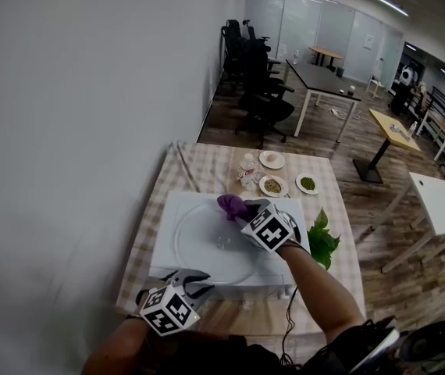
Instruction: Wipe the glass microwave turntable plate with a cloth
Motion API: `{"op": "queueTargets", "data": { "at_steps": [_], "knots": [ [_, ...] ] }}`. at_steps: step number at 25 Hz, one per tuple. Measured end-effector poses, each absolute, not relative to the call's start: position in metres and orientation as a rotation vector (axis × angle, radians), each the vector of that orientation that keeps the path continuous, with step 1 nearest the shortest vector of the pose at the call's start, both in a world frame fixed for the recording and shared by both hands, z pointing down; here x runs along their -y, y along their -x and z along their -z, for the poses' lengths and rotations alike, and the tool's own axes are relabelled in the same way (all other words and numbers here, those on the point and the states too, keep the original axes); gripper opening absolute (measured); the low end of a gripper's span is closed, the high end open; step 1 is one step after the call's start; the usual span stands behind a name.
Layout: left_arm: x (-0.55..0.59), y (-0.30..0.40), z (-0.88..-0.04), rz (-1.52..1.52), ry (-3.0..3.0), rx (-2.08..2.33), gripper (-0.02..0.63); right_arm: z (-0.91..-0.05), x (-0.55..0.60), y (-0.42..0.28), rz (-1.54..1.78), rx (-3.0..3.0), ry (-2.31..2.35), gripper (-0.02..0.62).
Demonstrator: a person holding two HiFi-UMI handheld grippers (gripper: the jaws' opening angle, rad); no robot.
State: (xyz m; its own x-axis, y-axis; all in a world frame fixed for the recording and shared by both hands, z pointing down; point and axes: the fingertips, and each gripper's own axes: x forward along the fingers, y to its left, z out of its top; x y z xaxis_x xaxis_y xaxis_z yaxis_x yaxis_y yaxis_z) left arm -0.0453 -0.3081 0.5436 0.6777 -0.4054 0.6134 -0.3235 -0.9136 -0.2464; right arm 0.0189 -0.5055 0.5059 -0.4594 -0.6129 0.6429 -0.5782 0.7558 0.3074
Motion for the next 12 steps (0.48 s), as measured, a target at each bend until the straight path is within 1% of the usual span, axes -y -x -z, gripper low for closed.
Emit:
{"op": "queueTargets", "data": {
  "at_steps": [8, 12],
  "knots": [
    [0.308, 0.045, -0.542, 1.033, 2.773, -0.595, 0.097, -0.499, 0.495, -0.04, 0.033, 2.133, -0.914, 0.109],
    [0.309, 0.045, -0.545, 1.028, 2.774, -0.595, 0.097, -0.49, 0.488, -0.02, 0.042, 2.169, -0.895, 0.109]
  ]
}}
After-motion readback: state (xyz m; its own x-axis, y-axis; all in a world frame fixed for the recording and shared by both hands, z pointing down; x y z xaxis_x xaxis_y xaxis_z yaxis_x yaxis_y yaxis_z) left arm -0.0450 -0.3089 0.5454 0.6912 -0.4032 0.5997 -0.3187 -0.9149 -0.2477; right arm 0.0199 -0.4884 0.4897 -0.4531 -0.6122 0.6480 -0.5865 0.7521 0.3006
